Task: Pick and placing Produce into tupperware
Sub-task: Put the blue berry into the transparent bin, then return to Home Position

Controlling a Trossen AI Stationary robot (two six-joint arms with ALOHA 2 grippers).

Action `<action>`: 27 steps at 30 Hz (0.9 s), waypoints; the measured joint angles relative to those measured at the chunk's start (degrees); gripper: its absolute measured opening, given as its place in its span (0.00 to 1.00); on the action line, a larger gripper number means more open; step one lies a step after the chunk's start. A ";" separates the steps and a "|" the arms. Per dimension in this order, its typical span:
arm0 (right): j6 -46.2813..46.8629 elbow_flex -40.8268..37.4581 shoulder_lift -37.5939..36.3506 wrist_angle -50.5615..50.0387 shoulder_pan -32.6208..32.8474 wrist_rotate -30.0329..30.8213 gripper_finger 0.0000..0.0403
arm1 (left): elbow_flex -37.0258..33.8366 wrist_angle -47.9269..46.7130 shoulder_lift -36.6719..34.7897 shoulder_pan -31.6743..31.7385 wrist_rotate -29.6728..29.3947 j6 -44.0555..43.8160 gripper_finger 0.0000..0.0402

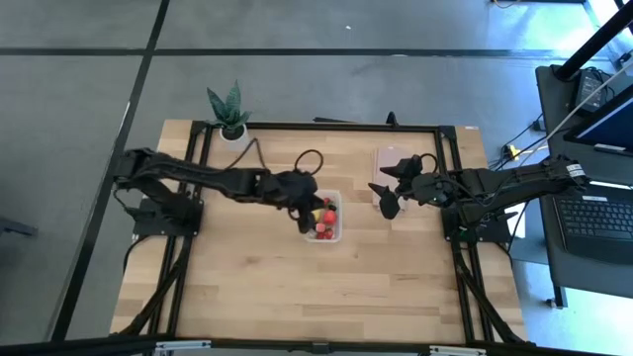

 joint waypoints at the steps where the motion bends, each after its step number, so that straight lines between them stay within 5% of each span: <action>1: 0.03 0.00 0.00 -0.08 0.00 -0.02 0.73 | 0.00 0.16 1.09 0.54 0.31 0.01 0.07; 13: -0.03 0.01 0.00 -0.18 0.02 -0.02 0.73 | -0.02 -0.36 16.11 5.06 2.99 -0.48 0.09; 27: -1.26 -0.01 0.00 -1.08 0.02 -0.02 0.73 | -0.04 0.12 18.23 6.40 3.04 -0.49 0.20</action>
